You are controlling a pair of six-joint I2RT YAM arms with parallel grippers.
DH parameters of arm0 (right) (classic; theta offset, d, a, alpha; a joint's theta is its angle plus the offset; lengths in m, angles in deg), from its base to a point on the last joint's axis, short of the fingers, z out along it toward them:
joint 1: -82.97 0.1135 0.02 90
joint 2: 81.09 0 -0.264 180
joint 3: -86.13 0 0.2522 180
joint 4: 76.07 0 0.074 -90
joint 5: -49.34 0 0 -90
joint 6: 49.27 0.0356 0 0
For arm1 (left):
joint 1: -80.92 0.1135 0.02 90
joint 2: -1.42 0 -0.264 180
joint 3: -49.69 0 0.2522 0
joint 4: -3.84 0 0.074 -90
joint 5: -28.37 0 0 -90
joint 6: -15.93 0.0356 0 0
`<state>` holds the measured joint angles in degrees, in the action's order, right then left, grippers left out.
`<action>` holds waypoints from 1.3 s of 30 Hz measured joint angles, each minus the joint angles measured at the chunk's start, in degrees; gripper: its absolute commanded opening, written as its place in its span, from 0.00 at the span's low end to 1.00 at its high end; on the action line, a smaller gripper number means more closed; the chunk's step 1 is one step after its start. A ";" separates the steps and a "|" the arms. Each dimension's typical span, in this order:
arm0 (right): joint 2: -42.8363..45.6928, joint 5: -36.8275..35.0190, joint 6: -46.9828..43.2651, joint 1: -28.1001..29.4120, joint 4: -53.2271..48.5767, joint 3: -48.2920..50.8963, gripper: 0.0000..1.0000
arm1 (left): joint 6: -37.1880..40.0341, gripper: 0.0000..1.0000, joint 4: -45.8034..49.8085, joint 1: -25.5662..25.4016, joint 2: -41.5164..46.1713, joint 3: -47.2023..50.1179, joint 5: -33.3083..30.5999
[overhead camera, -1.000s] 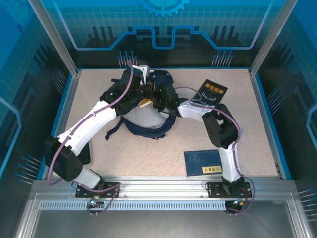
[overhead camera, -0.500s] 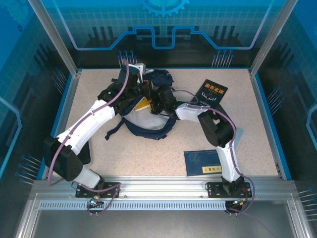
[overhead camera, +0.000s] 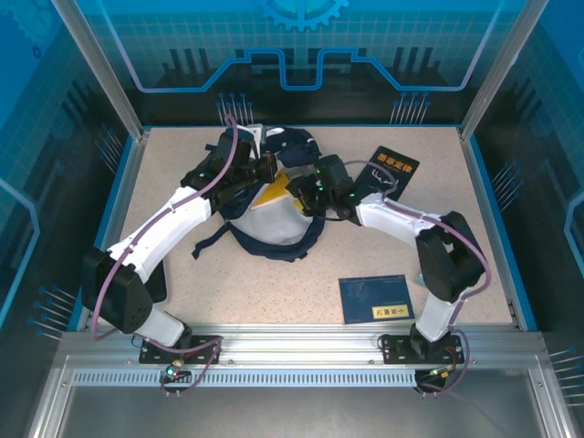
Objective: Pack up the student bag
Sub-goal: Place the book in the student bag, then close the student bag at the top-center of the table, then move the book to the center of the table.
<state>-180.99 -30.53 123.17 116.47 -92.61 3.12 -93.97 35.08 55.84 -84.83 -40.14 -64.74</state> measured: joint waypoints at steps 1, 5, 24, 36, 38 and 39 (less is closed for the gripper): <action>1.46 -1.22 -2.91 -0.17 -2.84 -0.15 0.48 | 0.63 0.00 -0.04 0.13 0.33 1.36 0.13; 5.99 -5.81 -12.28 -0.31 -12.63 0.04 0.53 | 2.49 0.00 -0.09 0.79 2.12 6.47 0.42; 16.48 -18.95 -25.42 -2.97 -47.01 13.16 0.78 | 0.07 0.99 2.86 4.79 10.54 15.45 -3.65; 20.90 -16.65 -18.75 -3.34 -46.34 23.98 0.79 | 0.13 0.99 4.50 6.73 10.58 15.47 -5.05; 20.00 -16.11 -18.34 -3.48 -45.05 24.46 0.79 | 0.11 0.99 4.76 6.71 10.58 15.47 -5.03; 19.56 -15.98 -18.29 -3.56 -44.35 24.65 0.79 | 0.11 0.99 4.76 6.71 10.60 15.47 -5.01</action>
<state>-161.43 -46.50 104.87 112.91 -136.96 27.77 -93.86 39.84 62.55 -74.23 -24.67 -69.75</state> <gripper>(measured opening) 0.791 0.986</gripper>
